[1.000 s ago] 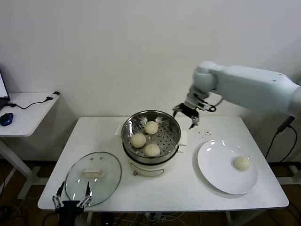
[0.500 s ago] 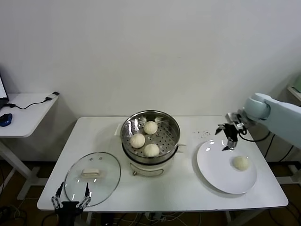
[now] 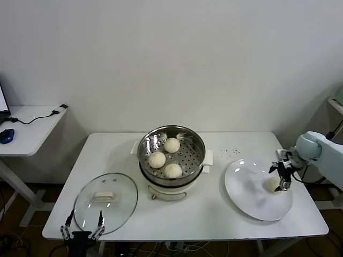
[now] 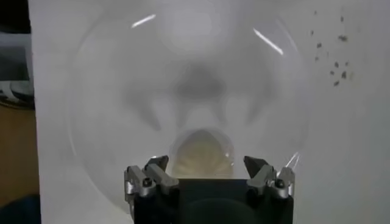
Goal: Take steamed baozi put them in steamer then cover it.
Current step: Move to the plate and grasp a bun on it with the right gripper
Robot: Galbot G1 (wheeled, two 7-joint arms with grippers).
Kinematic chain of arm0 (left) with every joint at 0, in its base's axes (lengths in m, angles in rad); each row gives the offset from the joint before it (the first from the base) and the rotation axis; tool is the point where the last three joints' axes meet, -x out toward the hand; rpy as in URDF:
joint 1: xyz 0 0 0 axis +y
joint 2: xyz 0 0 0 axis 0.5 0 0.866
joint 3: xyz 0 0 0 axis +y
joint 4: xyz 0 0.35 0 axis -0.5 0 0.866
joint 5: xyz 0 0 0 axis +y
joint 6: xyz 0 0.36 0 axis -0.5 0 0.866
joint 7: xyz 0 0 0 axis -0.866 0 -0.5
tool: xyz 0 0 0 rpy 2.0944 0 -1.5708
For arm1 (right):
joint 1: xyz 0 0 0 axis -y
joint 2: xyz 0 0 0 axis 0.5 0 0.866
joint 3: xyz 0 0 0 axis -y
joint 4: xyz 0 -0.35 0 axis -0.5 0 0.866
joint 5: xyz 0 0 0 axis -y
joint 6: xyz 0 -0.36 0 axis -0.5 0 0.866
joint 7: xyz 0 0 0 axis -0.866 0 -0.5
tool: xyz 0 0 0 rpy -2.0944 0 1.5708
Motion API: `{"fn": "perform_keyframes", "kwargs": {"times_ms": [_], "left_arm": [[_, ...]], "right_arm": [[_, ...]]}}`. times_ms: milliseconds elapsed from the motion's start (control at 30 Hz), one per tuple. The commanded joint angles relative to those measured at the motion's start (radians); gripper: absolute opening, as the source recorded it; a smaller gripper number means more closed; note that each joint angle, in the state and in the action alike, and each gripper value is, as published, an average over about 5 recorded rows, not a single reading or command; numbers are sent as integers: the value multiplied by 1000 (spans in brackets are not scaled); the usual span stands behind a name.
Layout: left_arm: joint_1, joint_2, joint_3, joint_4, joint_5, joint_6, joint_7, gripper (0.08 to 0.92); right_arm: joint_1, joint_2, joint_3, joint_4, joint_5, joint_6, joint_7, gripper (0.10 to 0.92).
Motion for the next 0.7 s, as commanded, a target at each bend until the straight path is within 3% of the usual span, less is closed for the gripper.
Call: {"fn": "perform_keyframes", "kwargs": {"times_ms": [33, 300, 700], "left_arm": [[-2, 0, -1, 4, 5, 0, 0, 823], [-6, 0, -3, 7, 6, 2, -1, 823], [-3, 0, -2, 4, 10, 0, 0, 823]], "right_arm": [[-97, 39, 102, -100, -85, 3, -7, 823], [-83, 62, 84, -120, -108, 15, -17, 821], [-54, 58, 58, -89, -37, 4, -19, 715]]}}
